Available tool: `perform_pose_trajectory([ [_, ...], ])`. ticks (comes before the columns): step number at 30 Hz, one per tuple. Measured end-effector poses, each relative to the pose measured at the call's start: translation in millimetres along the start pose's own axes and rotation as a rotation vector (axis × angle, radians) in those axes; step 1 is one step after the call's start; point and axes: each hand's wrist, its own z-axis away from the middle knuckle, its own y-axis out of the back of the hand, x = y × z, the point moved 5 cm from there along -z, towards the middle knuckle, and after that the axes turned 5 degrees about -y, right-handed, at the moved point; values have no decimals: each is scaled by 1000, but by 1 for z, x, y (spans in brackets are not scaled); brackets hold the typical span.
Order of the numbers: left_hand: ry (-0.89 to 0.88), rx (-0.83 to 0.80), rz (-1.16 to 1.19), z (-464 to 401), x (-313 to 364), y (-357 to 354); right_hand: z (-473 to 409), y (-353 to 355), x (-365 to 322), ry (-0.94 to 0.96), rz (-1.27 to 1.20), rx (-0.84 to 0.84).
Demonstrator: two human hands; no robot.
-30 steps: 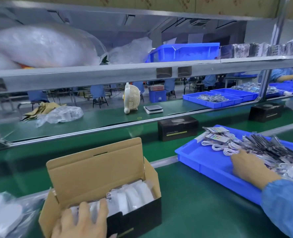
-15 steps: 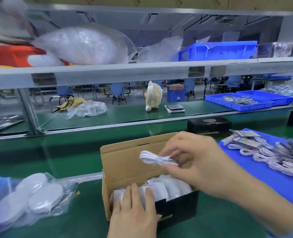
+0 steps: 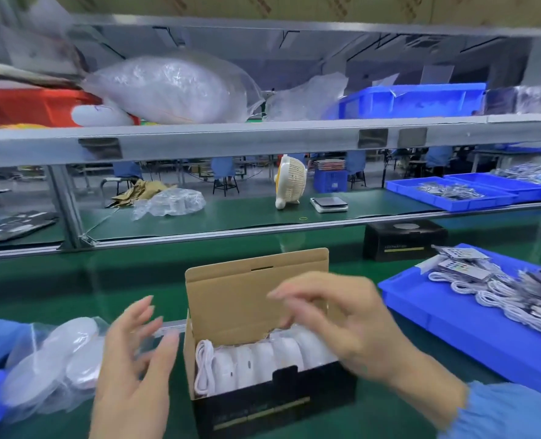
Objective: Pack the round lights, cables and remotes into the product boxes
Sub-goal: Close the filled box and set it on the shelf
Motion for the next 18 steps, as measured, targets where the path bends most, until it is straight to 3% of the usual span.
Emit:
perform_pose_trajectory([
  [1,277,-74,113,0,-22,-4,1,35,22,-162,-88,204],
  [2,439,-177,191,0,-36,-11,10,58,48,-340,-125,298],
  [4,573,-323,226,-2,-58,-24,30,52,87,-719,-396,80],
  [5,565,-370,210,-3,-61,-29,46,34,96,-874,-599,-99],
  [6,523,-407,188,-4,-61,-34,61,21,103,-935,-707,-167],
  [8,391,-460,156,-9,-60,-38,70,12,105,-831,-676,-169],
  [10,189,-446,103,-10,-56,-32,69,14,102,-691,-466,-66],
  [12,-25,-529,-28,-10,-38,-25,68,17,94,-568,-295,-33],
  [15,-68,-654,-104,-2,-30,-19,73,11,78,-443,-198,-151],
  [18,0,-513,-88,3,-35,-20,71,12,77,-470,-235,-164],
])
